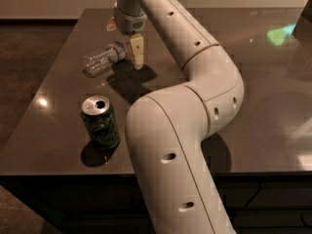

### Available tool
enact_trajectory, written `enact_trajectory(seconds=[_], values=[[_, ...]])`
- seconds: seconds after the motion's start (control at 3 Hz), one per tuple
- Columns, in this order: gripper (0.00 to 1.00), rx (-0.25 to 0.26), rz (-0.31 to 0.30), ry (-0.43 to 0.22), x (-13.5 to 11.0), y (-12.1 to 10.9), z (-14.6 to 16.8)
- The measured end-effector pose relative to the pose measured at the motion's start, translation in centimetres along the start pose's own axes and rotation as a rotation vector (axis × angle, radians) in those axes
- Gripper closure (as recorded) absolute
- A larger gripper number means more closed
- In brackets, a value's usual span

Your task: Move water bottle near green can

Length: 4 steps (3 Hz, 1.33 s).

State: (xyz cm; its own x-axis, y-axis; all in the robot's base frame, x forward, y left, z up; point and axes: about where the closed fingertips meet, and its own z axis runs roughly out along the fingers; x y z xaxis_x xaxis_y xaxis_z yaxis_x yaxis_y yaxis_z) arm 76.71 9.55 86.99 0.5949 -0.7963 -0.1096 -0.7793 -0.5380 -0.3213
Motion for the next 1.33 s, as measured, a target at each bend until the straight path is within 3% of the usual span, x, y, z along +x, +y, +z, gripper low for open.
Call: enact_trajectory(seconds=[0.33,0.67,1.33], values=[[0.00,-0.018,-0.024,0.006,-0.5,-0.3,0.9],[0.08,-0.035,-0.045,0.014,-1.0,-0.6,1.7],[0.54,-0.040,-0.063,0.029,-1.4,-1.3,2.0]])
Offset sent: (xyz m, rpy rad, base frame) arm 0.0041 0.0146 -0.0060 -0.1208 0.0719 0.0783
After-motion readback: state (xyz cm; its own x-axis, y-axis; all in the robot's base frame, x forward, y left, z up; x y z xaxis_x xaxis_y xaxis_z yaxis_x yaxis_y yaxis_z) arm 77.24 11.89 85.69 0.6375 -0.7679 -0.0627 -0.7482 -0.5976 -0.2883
